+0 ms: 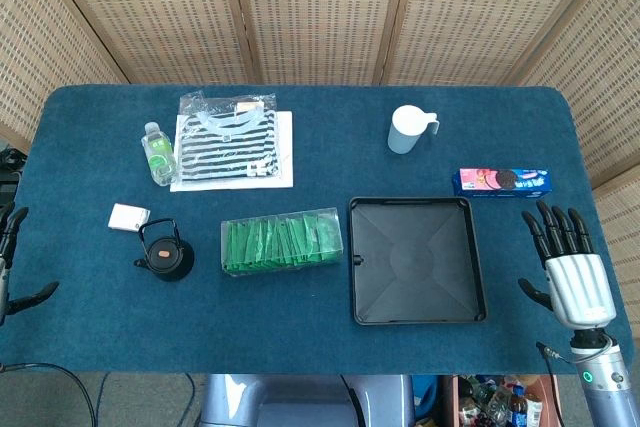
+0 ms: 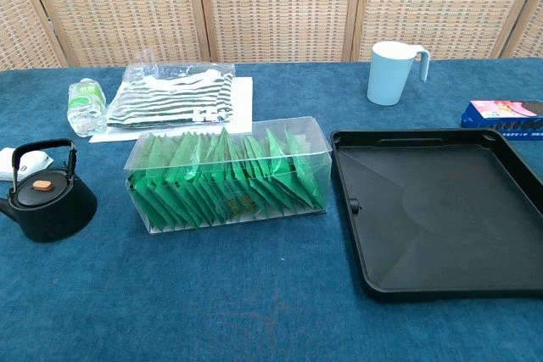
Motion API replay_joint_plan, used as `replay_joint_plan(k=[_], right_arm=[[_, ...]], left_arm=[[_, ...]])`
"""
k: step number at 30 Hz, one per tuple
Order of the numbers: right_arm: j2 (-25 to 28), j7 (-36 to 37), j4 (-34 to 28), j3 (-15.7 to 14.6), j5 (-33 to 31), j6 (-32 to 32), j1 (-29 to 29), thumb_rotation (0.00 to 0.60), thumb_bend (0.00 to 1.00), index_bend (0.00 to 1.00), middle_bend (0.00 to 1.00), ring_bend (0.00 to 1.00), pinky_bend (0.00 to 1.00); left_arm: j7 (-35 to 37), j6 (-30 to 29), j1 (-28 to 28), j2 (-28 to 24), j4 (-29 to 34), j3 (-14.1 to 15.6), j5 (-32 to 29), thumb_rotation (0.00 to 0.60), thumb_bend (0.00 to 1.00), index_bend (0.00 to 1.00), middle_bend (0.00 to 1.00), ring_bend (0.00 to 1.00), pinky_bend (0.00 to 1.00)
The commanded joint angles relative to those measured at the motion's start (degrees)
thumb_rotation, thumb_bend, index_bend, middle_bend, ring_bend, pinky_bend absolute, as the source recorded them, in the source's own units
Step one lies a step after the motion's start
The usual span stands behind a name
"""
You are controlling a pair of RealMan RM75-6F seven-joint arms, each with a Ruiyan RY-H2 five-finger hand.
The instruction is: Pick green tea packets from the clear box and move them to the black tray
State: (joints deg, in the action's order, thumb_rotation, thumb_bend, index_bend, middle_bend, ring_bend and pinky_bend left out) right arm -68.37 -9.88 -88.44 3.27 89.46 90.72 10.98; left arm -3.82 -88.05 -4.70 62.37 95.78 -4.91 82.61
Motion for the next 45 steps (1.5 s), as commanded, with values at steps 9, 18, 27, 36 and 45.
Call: replay_joint_plan(k=[9, 18, 27, 36, 45], right_arm=[[2.62, 4.03, -3.54, 0.89, 3.14, -8.25, 5.61, 0.6, 0.05, 0.0, 0.0, 0.0, 0.0], [4.28, 10.66, -10.26, 6.41, 2.21, -29.95, 22.55, 0.6, 0.08, 0.02, 0.0, 0.0, 0.0], [-5.53, 2.06, -8.8, 11.06, -8.67, -45.53, 35.75, 0.6, 0.15, 0.04, 0.0, 0.0, 0.02], [-14.6, -5.62, -4.34, 12.73, -17.63, -49.15, 42.63, 0.6, 0.22, 0.09, 0.0, 0.0, 0.04], [-19.93, -11.75, -0.43, 12.53, -25.44, -48.44, 46.56, 0.6, 0.25, 0.11, 0.01, 0.0, 0.04]], left_arm=[[0.14, 0.36, -0.11, -0.18, -0.14, -0.18, -0.09, 0.6, 0.09, 0.0, 0.0, 0.0, 0.0], [-0.93, 1.31, -0.61, 0.4, -0.6, -0.69, -1.32, 0.6, 0.09, 0.0, 0.0, 0.0, 0.0], [-1.88, 3.23, -1.38, 0.96, -1.14, -1.07, -3.09, 0.6, 0.09, 0.0, 0.0, 0.0, 0.0], [-1.97, 3.56, -1.49, 1.02, -1.36, -1.26, -3.73, 0.6, 0.09, 0.0, 0.0, 0.0, 0.0], [-1.77, 3.86, -1.62, 1.01, -1.44, -1.21, -3.75, 0.6, 0.09, 0.0, 0.0, 0.0, 0.0]])
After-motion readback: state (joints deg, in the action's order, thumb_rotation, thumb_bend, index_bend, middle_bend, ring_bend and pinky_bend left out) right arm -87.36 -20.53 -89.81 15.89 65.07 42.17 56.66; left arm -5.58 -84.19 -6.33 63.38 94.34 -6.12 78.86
